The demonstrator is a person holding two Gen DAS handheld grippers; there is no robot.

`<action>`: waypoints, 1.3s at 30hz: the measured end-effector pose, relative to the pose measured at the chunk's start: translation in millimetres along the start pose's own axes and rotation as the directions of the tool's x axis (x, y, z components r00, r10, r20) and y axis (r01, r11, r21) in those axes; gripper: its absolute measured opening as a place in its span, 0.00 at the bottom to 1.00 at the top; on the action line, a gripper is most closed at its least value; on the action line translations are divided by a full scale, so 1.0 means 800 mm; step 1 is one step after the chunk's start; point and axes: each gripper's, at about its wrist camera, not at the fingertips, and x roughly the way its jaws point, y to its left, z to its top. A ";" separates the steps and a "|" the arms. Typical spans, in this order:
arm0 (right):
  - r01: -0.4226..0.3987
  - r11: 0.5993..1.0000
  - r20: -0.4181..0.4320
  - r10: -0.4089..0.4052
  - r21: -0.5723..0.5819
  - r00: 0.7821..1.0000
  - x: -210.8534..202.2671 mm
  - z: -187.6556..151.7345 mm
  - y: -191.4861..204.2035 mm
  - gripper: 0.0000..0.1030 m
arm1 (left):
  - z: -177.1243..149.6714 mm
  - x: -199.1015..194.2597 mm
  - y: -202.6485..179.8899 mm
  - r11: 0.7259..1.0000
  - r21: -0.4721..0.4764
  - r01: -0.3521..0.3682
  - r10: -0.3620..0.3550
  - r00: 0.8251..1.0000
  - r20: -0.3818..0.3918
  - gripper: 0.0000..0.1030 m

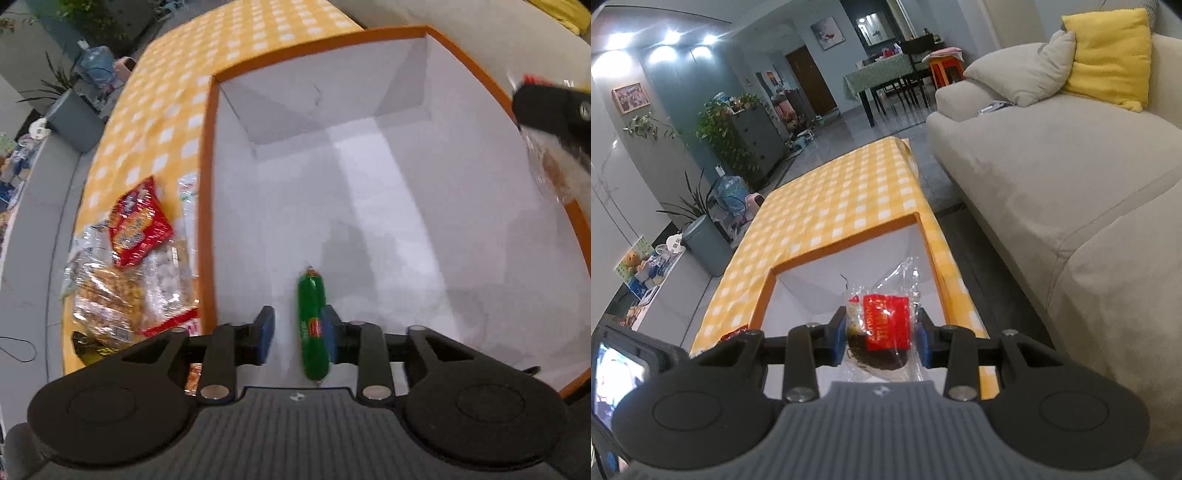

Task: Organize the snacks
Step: 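Carry the sausage stick and pastry over the orange box with both grippers, then open the left gripper dropping the sausage while the right releases the pastry into the box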

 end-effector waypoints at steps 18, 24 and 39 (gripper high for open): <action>-0.168 0.985 -0.158 0.160 -0.032 0.974 0.032 -0.017 0.029 0.35 | -0.040 -0.079 0.150 0.925 -0.248 0.289 -0.260 0.955 0.145 0.72; -0.164 0.984 -0.327 0.132 -0.071 0.936 0.069 -0.044 0.057 0.35 | -0.062 -0.044 0.183 0.908 -0.310 0.281 -0.262 0.960 0.103 0.72; -0.213 0.976 -0.518 0.161 -0.042 0.840 0.130 -0.092 0.078 0.38 | -0.092 0.000 0.217 0.876 -0.351 0.331 -0.336 0.941 0.049 0.72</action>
